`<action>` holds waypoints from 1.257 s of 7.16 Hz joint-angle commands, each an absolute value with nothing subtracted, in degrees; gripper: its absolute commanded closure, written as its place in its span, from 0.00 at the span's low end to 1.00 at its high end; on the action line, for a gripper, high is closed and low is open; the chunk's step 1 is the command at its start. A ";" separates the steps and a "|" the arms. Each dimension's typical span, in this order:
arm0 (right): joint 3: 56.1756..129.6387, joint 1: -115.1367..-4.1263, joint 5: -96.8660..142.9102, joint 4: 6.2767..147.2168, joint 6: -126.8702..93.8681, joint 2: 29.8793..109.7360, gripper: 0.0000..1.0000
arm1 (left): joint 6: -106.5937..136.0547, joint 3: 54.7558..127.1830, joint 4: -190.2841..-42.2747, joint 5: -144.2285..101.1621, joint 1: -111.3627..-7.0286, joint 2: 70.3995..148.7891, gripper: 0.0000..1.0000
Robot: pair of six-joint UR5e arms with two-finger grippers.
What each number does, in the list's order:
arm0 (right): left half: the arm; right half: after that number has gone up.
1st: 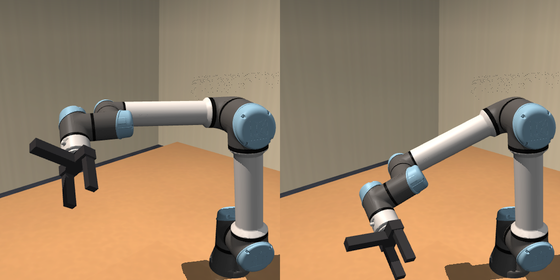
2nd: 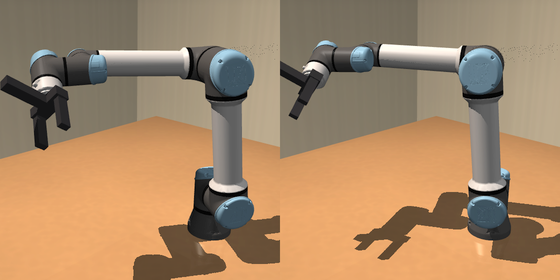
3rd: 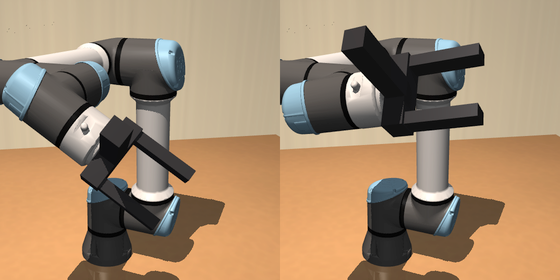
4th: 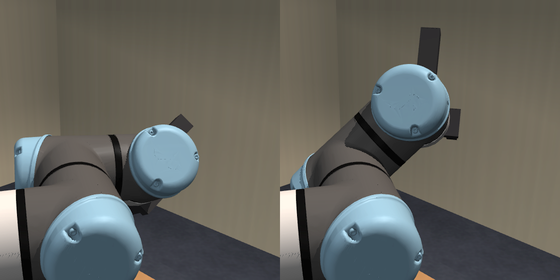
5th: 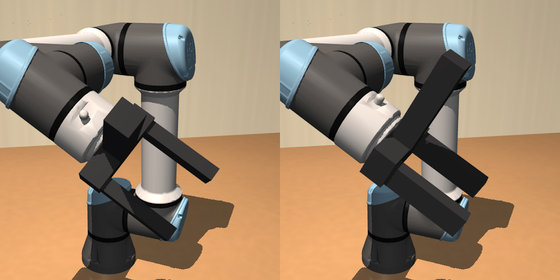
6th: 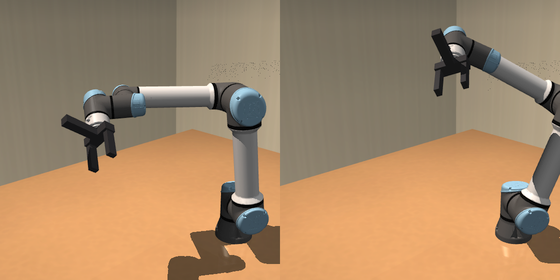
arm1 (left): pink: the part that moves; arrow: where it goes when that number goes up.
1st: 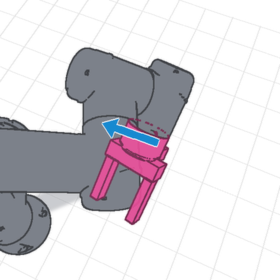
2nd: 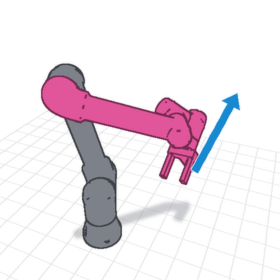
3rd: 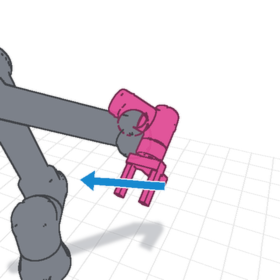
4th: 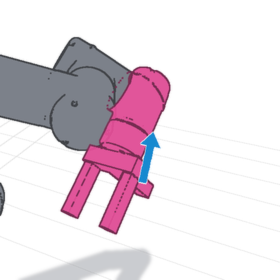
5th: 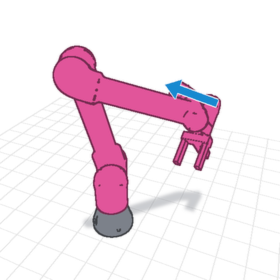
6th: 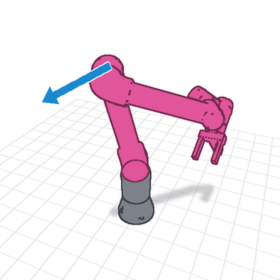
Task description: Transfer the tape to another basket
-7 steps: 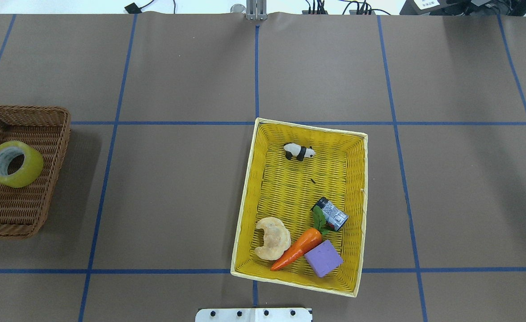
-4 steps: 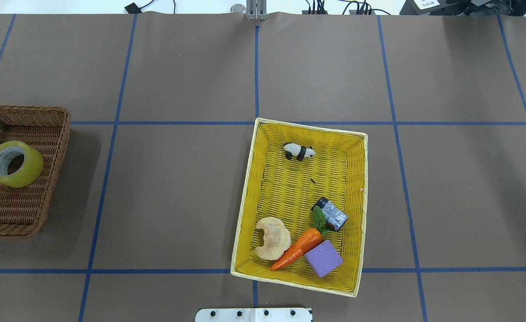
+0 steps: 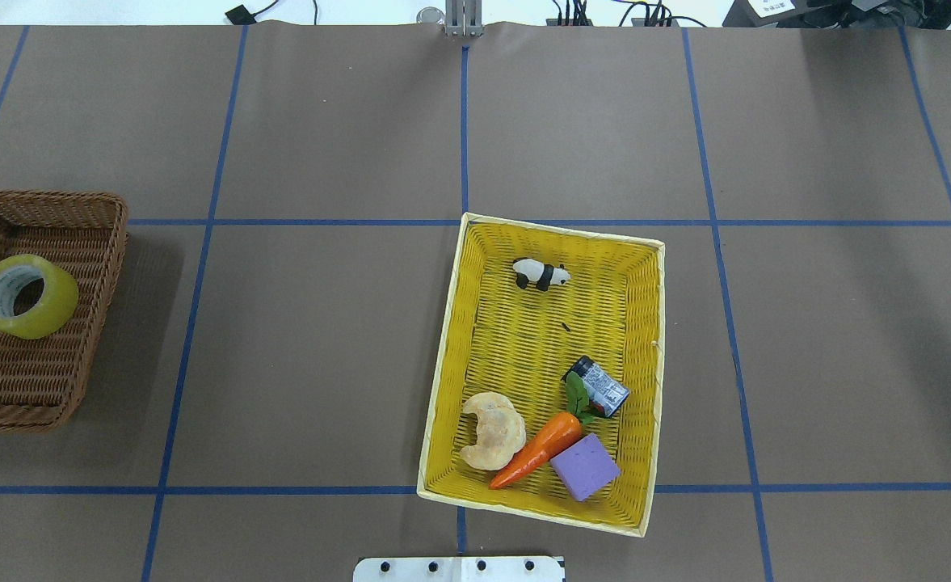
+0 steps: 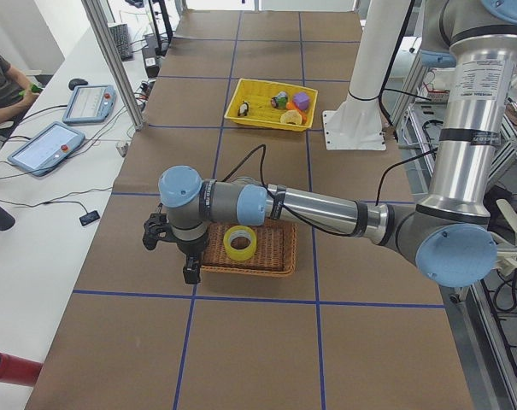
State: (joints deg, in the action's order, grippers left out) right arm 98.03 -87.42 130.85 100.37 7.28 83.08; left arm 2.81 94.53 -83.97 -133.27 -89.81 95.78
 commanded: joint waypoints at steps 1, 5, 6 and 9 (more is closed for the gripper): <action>99.91 -87.45 130.34 100.02 7.55 87.24 0.00 | 2.64 94.83 -84.11 -132.63 -89.82 95.36 0.02; 99.84 -87.45 130.69 96.86 6.77 88.33 0.00 | 2.90 95.10 -86.22 -130.61 -89.91 95.45 0.02; 99.67 -87.45 130.69 96.77 6.85 88.07 0.00 | 2.99 95.10 -86.22 -130.78 -89.91 95.45 0.02; 99.32 -87.01 130.34 96.42 7.03 88.15 0.00 | 2.81 96.24 -86.48 -132.79 -89.82 95.62 0.02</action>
